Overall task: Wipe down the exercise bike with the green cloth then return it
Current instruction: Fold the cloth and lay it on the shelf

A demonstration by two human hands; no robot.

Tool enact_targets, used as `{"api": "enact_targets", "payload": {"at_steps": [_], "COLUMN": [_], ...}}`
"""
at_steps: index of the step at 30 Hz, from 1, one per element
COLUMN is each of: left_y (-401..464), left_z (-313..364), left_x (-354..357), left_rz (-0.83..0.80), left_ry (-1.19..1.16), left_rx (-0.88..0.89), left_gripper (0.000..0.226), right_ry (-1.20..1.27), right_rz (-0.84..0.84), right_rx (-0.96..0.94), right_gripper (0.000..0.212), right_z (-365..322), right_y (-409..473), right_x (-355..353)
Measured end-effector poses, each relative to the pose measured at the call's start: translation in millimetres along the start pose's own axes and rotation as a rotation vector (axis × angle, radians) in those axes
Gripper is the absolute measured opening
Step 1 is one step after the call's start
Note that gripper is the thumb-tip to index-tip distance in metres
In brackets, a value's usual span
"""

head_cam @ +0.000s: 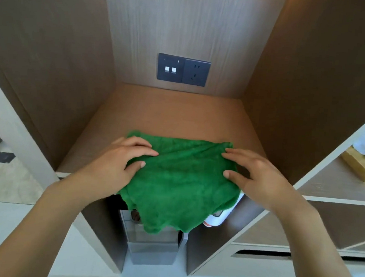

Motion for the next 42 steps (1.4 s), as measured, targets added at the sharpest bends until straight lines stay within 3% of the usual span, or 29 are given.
{"api": "enact_targets", "payload": {"at_steps": [6, 12, 18, 22, 24, 27, 34, 42], "left_y": [-47, 5, 57, 47, 30, 10, 7, 78], "left_z": [10, -1, -20, -30, -28, -19, -22, -36], "left_x": [0, 13, 7, -6, -11, -12, -4, 7], "left_rz": [0.008, 0.013, -0.087, 0.049, 0.132, 0.179, 0.001, -0.049], "left_ry": [-0.046, 0.006, 0.011, -0.021, -0.003, -0.014, -0.034, 0.139], "left_rx": [-0.046, -0.128, -0.135, -0.145, -0.117, -0.049, -0.058, -0.101], "left_gripper": [0.038, 0.043, 0.045, 0.046, 0.040, 0.027, 0.039, 0.045], "right_ry": [0.026, -0.092, -0.162, -0.121, -0.059, 0.019, -0.018, -0.071], "right_rz": [0.132, 0.130, 0.058, 0.071, 0.133, 0.078, -0.085, -0.131], "right_rx": [-0.013, 0.057, 0.090, 0.061, 0.001, -0.135, -0.086, 0.018], "right_gripper": [0.044, 0.043, 0.048, 0.052, 0.049, 0.043, 0.052, 0.061], "right_z": [-7, -2, 9, 2, -12, -44, -42, -20], "right_y": [-39, 12, 75, 79, 61, 38, 47, 88], "right_x": [5, 31, 35, 24, 24, 48, 56, 36]}}
Point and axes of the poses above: each hand's wrist, its own y-axis towards the middle knuckle, its own x-axis out of the palm, z = x × y, the point moved 3 cm from there along y, towards the middle knuckle, and after that the axes turned 8 degrees about z, right-handed, at the moved point
